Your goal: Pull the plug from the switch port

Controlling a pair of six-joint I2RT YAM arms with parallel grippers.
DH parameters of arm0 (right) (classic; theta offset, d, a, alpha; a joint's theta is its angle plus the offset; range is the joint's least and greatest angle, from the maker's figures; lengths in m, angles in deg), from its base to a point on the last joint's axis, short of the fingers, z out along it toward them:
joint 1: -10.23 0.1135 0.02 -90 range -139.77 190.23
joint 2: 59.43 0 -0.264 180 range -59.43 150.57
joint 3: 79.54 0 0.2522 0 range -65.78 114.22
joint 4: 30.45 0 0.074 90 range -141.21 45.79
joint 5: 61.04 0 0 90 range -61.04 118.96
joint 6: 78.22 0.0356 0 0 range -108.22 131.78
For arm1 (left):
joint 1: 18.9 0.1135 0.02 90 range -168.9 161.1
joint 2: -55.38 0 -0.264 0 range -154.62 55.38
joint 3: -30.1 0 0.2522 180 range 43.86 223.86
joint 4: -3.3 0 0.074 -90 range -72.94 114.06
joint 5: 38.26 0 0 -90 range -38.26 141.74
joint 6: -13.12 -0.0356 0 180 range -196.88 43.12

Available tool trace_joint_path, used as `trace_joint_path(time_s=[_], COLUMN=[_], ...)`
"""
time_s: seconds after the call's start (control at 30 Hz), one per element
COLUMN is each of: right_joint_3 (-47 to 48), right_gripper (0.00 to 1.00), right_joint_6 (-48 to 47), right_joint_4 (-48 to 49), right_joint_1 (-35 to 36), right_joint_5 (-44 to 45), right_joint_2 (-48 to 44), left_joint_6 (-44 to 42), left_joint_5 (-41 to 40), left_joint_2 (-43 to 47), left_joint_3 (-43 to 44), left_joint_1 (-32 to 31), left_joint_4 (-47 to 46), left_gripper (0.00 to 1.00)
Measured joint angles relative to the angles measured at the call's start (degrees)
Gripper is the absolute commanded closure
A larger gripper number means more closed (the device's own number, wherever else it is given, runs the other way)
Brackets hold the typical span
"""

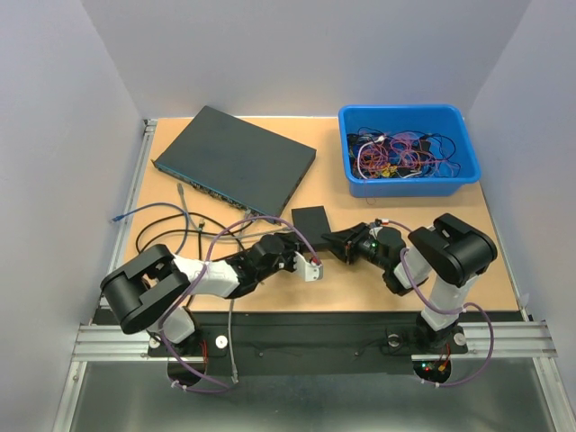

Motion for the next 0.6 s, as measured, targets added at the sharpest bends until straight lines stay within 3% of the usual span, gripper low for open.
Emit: trace_joint_path(time_s=[0.2,0.27,0.3,0.43,0.6], right_joint_3=[0.1,0.1,0.1,0.1,0.1], right_gripper=[1.0,1.0,1.0,1.0,1.0], right_joint_6=[-0.5,-0.5,-0.6,-0.3,0.3], right_joint_4=[0.9,1.2,1.2,1.4,1.5], right_joint_1=[0.0,0.0,0.0,0.0,0.0], right_joint_5=[0.0,0.0,0.0,0.0,0.1], right_joint_2=[0.9,1.1,1.1,1.2,1.2], left_joint_6=[-0.2,-1.0,-1.1,-1.5,-1.6], left_joint_5=[-3.4,-4.1,-4.2,-5.0,-5.6], left_joint_2=[-1.4,-2.0,-2.1,-2.2,-2.6], left_joint_3=[0.9,0.9,0.9,0.9,0.9], left_joint_1=[-2.2,-2.3,-2.3,-2.2,-2.2], left_joint_4=[-0.1,-0.6,-0.8,-1.9,-3.1], left_gripper=[0.57,0.65,0.77,1.0,1.0])
